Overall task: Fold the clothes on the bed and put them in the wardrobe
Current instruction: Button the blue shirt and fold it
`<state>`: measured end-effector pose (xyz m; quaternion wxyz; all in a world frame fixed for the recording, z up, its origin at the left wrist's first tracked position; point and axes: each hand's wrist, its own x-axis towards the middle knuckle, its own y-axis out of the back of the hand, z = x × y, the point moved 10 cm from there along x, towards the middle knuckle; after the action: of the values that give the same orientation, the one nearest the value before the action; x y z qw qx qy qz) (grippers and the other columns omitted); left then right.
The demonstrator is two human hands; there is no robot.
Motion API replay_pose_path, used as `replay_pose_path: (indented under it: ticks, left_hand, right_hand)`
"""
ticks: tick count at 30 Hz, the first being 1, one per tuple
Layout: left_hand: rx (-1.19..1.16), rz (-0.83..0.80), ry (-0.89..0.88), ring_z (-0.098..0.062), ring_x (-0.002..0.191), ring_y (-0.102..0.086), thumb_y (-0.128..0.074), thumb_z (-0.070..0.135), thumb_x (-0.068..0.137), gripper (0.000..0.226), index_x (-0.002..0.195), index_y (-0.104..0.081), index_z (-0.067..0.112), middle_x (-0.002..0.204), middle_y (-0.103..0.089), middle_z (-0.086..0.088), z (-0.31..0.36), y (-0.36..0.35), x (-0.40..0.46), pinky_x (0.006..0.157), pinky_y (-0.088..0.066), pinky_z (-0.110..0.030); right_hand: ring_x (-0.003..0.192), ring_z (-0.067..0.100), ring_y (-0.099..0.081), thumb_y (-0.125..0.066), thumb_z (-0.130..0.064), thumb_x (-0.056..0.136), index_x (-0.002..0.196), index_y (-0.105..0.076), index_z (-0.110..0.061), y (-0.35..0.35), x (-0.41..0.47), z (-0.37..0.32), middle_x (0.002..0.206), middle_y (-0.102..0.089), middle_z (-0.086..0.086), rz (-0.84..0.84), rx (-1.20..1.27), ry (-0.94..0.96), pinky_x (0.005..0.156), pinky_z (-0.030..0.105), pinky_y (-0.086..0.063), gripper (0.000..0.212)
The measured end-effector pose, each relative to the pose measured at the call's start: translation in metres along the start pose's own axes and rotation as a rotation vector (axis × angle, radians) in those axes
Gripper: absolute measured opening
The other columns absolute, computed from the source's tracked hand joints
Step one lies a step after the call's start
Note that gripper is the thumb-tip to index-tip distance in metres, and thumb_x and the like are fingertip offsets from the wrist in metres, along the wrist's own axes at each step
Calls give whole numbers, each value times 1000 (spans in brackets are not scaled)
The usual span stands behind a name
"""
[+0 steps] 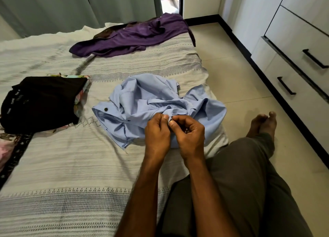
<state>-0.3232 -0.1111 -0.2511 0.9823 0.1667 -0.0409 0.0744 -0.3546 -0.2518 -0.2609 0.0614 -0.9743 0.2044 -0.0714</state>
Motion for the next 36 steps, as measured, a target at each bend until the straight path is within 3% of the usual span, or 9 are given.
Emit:
replay_pose_path:
  ticks: [5,8,10,14,22,25,28,31,36]
  left_hand:
    - [20,26,-7,-14,60,-52,-52,17,103,32,75,-58,4,65,-58,-3,3,0,-1,60,-45,-36]
    - [-101,-58,38,-30,69,-62,-53,27,100,35,83,-65,-1,75,-65,-22,-2,-2,0,67,-52,-50]
    - [-223,-116,83,-29,70,-60,-56,32,100,39,86,-67,-2,80,-64,-30,-5,-2,-1,65,-52,-50]
    - [-282,-156,93,-18,72,-65,-64,19,98,23,87,-74,1,78,-71,-18,1,1,-2,68,-52,-30]
    - [-148,-36,-60,-13,63,-51,-55,25,99,33,74,-58,2,66,-57,-14,11,7,2,61,-44,-36]
    - [-91,-22,-87,-8,61,-45,-49,25,100,32,70,-48,14,63,-50,2,17,4,3,60,-41,-34]
    - [-51,-65,-111,-3,58,-41,-50,13,104,38,68,-43,22,59,-46,12,20,2,2,58,-36,-23]
    - [6,-156,-191,-3,57,-43,-49,7,104,37,70,-44,20,59,-44,11,26,-2,0,57,-34,-15]
    - [-75,-221,-209,-4,59,-40,-48,6,104,33,72,-46,11,62,-42,5,29,-4,-1,58,-36,-20]
  right_hand:
    - [81,4,-71,-76,-4,87,90,-73,-24,1,-1,-7,82,-74,-14,21,-93,69,75,16,-54,21]
    - [79,2,-70,-78,-7,87,91,-73,-20,4,-2,-15,84,-73,-13,39,-164,138,72,13,-52,15]
    - [80,2,-70,-78,-7,86,91,-73,-22,4,-3,-19,85,-73,-13,39,-168,166,72,13,-52,16]
    - [83,3,-71,-77,-5,86,93,-74,-22,3,-1,-22,87,-73,-14,23,-163,209,75,15,-54,20]
    - [89,11,-73,-77,-5,86,95,-74,-28,-1,0,-13,92,-76,-11,10,-70,184,81,24,-58,25]
    - [87,18,-74,-72,1,88,96,-75,-19,-2,3,0,91,-78,2,-21,92,64,81,29,-59,22]
    - [80,19,-73,-71,-1,89,93,-75,-19,-1,4,1,86,-77,3,-31,112,56,76,31,-59,19]
    - [68,7,-65,-69,1,88,85,-70,-15,-2,2,-1,75,-71,-5,-42,50,66,66,21,-54,17]
    - [63,10,-60,-67,7,87,78,-68,-11,1,8,9,66,-67,-5,18,112,-14,62,24,-53,21]
